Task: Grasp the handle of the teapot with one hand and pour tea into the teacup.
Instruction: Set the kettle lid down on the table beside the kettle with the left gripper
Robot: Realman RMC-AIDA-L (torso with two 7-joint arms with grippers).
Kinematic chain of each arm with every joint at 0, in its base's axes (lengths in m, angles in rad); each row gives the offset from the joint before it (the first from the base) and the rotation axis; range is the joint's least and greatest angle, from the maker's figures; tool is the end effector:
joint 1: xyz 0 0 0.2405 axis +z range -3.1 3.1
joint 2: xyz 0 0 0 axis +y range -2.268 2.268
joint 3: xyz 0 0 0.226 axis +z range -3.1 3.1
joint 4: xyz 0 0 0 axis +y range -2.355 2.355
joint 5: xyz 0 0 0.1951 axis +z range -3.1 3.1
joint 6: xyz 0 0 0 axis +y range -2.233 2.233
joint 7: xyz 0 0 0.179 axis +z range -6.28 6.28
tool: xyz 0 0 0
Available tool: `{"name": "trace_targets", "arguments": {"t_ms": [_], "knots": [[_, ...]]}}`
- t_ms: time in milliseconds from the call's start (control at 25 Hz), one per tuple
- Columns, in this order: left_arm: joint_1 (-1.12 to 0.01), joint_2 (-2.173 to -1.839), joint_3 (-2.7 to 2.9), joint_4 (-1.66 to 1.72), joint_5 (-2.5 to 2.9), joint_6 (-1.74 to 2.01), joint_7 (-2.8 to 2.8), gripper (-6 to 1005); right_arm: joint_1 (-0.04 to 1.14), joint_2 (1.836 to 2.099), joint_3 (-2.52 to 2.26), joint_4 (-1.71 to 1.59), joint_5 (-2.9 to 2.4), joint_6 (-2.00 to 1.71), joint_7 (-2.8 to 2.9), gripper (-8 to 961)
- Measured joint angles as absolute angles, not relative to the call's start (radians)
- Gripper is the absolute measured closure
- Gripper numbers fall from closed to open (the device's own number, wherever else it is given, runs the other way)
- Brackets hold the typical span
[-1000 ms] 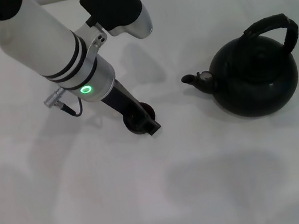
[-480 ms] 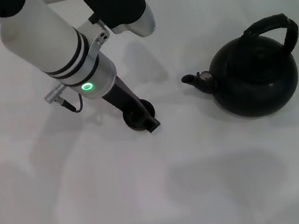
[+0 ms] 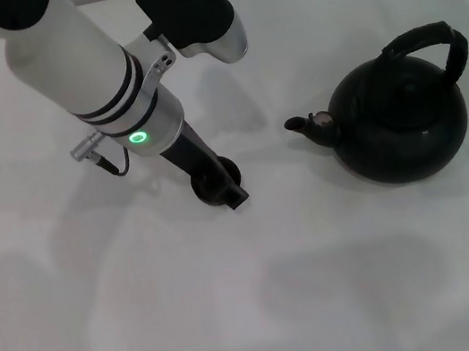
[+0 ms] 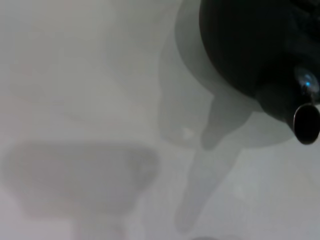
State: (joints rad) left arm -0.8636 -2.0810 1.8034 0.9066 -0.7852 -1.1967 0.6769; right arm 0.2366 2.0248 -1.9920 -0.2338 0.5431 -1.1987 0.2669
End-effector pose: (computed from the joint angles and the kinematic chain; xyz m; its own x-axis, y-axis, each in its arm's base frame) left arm -0.1484 0.3302 -0.1203 0.8536 0.3661 -0.3707 0.2946 -0.9260 -0.2363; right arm 0.3376 0.3046 0.0424 0.6586 0.0333 -0.7517 -0.7511 -0.0308 -0.6594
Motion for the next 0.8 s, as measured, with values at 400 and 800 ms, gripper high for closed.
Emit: {"name": "trace_targets", "arguments": {"t_ms": [400,800], "knots": [[-0.868,-2.082,1.804,0.912,-0.786,-1.195,0.683,213,0.241,2.025,-1.99,-0.233,0.543,-1.195,0.267,85],[-0.869,-2.084,1.811,0.913,-0.794,-1.193,0.682,204,0.239,2.023,-1.989,-0.229,0.543,-1.195,0.267,84]]}}
